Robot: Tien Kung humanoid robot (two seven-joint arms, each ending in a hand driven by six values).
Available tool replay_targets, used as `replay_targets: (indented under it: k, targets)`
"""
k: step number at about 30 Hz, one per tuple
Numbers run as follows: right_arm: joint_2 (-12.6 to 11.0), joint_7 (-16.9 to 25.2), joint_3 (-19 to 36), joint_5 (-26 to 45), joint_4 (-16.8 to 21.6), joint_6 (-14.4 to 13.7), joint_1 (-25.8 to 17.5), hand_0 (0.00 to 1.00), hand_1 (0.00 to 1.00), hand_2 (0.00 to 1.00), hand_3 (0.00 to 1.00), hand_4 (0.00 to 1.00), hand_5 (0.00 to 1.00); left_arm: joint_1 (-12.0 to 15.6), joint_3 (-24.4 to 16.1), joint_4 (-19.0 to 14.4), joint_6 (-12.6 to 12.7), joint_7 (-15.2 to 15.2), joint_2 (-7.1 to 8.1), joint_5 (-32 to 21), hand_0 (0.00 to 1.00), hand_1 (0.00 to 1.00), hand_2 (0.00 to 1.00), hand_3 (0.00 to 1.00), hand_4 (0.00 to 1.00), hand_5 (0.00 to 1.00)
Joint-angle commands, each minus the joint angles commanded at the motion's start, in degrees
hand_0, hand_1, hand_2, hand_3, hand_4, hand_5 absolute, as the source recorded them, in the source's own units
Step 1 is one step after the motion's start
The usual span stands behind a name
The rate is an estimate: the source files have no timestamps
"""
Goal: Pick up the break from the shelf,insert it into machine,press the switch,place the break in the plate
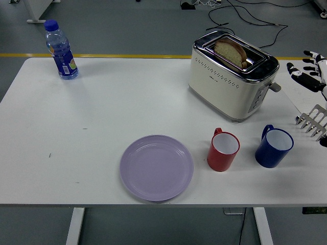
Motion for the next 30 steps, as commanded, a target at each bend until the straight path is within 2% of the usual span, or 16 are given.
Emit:
replay_targets:
  k: [3, 4, 9, 10, 15, 16, 19, 24, 30]
  targets:
    - [0.5, 0.0, -1.7, -2.5, 0.1, 1.4, 3.7, 0.832, 0.783, 0.886, 0.911, 0.697, 0.534, 0.0, 0.1, 0.0, 0.0, 0.0, 0.03, -0.2, 0.651, 0.572, 0.596, 0.604, 0.322, 0.956]
    - [0.8, -0.4, -2.5, -3.7, -0.1, 2.5, 5.1, 0.868, 0.804, 0.905, 0.917, 0.775, 0.351, -0.1, 0.1, 0.0, 0.1, 0.0, 0.04, -0.3, 0.651, 0.57, 0.595, 0.604, 0.323, 0.957]
    - [2.2, -1.5, -5.6, -7.5, -1.0, 6.4, 10.3, 0.868, 0.804, 0.905, 0.917, 0.775, 0.351, -0.1, 0.3, 0.0, 0.2, 0.0, 0.04, -0.7, 0.651, 0.57, 0.595, 0.604, 0.323, 0.957]
    - [2.7, -1.8, -6.5, -7.9, -1.4, 7.0, 11.5, 0.884, 0.824, 0.913, 0.929, 0.776, 0.237, -0.2, 0.3, 0.0, 0.2, 0.0, 0.04, -0.7, 0.651, 0.571, 0.594, 0.603, 0.323, 0.957]
    - [6.1, -4.7, -10.4, -10.3, -4.6, 10.2, 17.0, 0.884, 0.824, 0.913, 0.929, 0.776, 0.237, -0.3, 0.6, 0.0, 0.2, 0.0, 0.07, -1.1, 0.651, 0.571, 0.594, 0.603, 0.323, 0.957]
    - [6.8, -5.2, -10.9, -10.9, -5.2, 10.7, 17.9, 0.89, 0.813, 0.873, 0.923, 0.774, 0.206, -0.3, 0.6, 0.0, 0.2, 0.0, 0.07, -1.1, 0.652, 0.572, 0.593, 0.604, 0.323, 0.957]
    - [8.6, -7.1, -12.0, -11.7, -6.7, 12.3, 20.1, 0.89, 0.813, 0.873, 0.923, 0.774, 0.206, -0.3, 0.8, 0.0, 0.2, 0.0, 0.13, -1.3, 0.652, 0.572, 0.593, 0.604, 0.323, 0.957]
    - [10.6, -8.8, -13.3, -12.2, -8.3, 13.6, 22.4, 0.884, 0.801, 0.859, 0.92, 0.769, 0.196, -0.4, 0.9, 0.0, 0.3, 0.0, 0.21, -1.4, 0.651, 0.572, 0.592, 0.605, 0.324, 0.958]
    - [13.4, -11.7, -15.6, -14.7, -12.5, 15.3, 25.7, 0.873, 0.793, 0.851, 0.917, 0.766, 0.197, -0.4, 1.3, 0.0, 0.3, 0.1, 0.25, -1.7, 0.652, 0.573, 0.593, 0.605, 0.323, 0.957]
